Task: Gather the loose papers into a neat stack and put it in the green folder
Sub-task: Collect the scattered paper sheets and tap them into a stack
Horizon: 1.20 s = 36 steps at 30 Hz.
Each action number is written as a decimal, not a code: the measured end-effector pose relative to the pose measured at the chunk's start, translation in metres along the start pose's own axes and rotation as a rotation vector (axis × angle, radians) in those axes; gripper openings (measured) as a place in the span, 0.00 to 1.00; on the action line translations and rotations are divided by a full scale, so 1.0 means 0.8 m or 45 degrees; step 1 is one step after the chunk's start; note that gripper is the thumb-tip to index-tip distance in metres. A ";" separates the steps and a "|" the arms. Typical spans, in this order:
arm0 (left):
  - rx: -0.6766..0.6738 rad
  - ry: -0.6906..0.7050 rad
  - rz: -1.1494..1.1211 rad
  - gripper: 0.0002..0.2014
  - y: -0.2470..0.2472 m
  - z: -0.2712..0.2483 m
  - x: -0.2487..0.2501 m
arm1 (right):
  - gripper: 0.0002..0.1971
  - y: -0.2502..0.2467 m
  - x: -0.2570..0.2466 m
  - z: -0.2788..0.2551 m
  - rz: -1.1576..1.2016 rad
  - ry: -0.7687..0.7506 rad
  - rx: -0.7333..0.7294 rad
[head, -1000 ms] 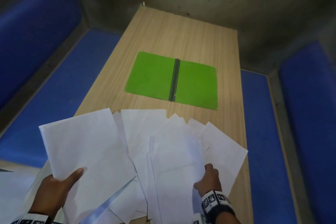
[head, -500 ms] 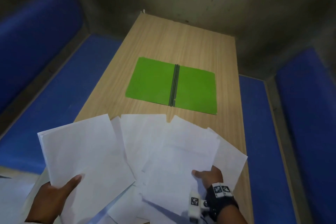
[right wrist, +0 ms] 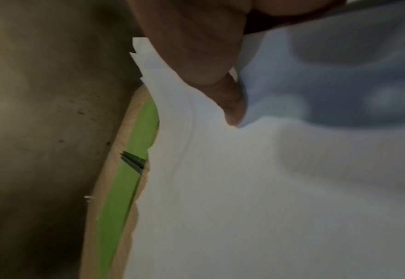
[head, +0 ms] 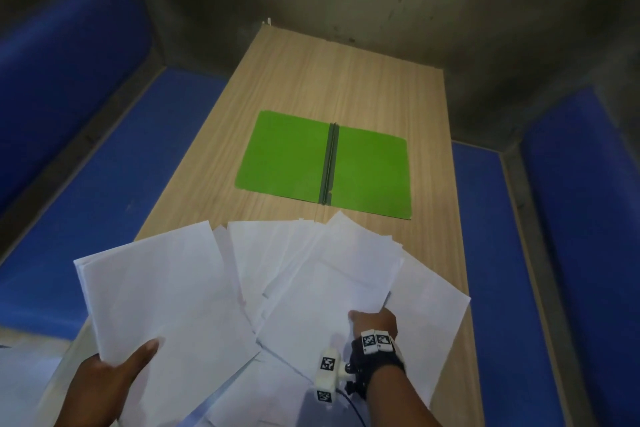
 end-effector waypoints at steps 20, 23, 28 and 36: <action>-0.072 0.176 -0.107 0.17 0.004 -0.011 0.030 | 0.21 -0.152 0.034 0.126 -0.516 -0.119 0.155; -0.069 0.160 -0.117 0.18 0.005 -0.011 0.025 | 0.19 -0.170 0.016 0.118 -0.221 -0.196 0.322; -0.096 0.137 -0.107 0.19 0.008 -0.013 0.017 | 0.22 -0.218 -0.013 0.092 -0.094 -0.247 0.348; -0.103 0.168 -0.056 0.17 0.011 -0.012 0.022 | 0.23 -0.297 -0.039 0.086 0.391 -0.190 0.326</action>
Point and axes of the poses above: each hand's wrist, its own z-axis towards the middle knuckle, its own y-axis out of the palm, x = y × z, the point moved 10 cm from there along z, towards the middle knuckle, and after that the axes turned 14 degrees about x, right-handed, at the moved point
